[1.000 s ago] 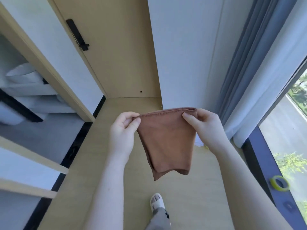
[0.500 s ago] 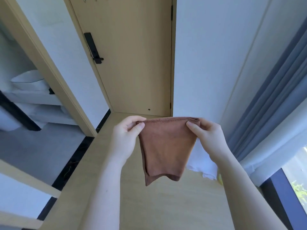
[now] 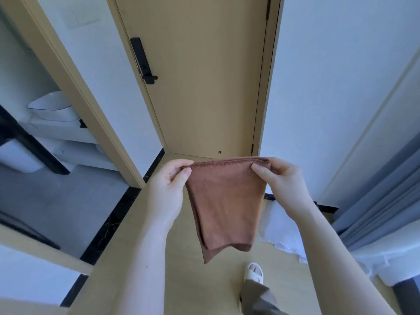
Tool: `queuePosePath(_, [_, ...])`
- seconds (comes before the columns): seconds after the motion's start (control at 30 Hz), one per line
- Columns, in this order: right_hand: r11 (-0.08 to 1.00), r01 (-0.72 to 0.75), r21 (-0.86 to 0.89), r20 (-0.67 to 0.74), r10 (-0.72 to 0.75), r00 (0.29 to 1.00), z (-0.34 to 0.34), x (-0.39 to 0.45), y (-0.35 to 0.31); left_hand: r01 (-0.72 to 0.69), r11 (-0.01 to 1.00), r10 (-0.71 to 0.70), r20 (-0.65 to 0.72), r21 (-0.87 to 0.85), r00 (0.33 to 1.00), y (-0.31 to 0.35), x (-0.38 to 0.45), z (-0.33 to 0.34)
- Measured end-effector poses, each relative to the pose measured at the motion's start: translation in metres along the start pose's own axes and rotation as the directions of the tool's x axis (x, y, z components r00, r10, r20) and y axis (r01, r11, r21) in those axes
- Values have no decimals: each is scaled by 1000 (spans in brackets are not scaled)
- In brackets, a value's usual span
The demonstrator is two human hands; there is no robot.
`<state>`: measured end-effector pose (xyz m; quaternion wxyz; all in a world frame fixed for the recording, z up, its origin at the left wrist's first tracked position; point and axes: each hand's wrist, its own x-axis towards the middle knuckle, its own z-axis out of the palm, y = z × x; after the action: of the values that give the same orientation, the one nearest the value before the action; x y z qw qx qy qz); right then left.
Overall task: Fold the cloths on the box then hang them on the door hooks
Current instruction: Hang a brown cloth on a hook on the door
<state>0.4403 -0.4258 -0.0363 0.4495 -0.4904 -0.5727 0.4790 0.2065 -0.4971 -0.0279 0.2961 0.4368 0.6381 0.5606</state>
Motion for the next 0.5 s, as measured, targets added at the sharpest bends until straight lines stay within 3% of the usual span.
queuePosePath(0.27, [1000, -23, -7, 189, 23, 982, 17, 122, 2, 17, 1000, -18, -59, -15, 998, 0, 102, 12])
queuePosePath(0.5, [1000, -8, 22, 259, 2, 966, 16, 229, -5, 20, 1000, -22, -104, -18, 994, 7, 192, 42])
